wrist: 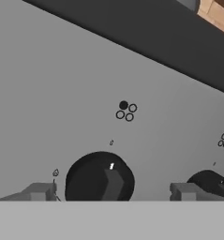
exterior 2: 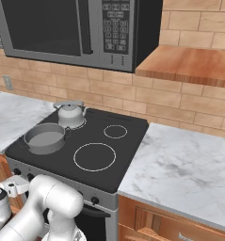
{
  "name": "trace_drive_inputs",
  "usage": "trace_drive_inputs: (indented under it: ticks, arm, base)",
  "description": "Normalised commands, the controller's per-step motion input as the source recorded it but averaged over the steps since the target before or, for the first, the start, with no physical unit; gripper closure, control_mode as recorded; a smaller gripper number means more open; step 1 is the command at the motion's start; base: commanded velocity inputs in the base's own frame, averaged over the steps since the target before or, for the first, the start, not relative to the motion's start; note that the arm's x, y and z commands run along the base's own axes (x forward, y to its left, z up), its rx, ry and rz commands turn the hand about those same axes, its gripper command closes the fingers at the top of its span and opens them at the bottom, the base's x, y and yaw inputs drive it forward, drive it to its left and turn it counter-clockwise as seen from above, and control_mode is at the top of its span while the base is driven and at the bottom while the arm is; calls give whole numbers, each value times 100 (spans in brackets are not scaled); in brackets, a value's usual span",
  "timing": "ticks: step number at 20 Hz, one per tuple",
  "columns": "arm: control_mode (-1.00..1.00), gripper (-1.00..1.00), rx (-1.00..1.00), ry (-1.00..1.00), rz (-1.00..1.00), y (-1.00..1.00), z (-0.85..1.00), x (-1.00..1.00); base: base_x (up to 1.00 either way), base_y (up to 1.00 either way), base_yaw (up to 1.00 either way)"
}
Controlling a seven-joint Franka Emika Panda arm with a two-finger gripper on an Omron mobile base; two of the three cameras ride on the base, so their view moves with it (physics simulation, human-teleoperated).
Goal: Pick the kettle from the cabinet and place it on a stove burner. Then pick the pot from the counter and place it on another stove burner. Finally, turn both burners on.
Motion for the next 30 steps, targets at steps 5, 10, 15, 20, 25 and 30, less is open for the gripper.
trace_drive_inputs:
  ticks: [5,10,15,20,25,30]
  arm:
    - [-100,-100,0,0,0,0,0,36]
    - [-100,100,0,0,0,0,0,32]
    - [-100,100,0,0,0,0,0,35]
    - [-100,100,0,0,0,0,0,13]
    - [-100,100,0,0,0,0,0,0]
    - [-100,100,-7,4,0,0,5,1]
  base:
    - [0,0,0]
    - [0,0,0]
    - [0,0,0]
    - [0,0,0]
    - [0,0,0]
    - [0,0,0]
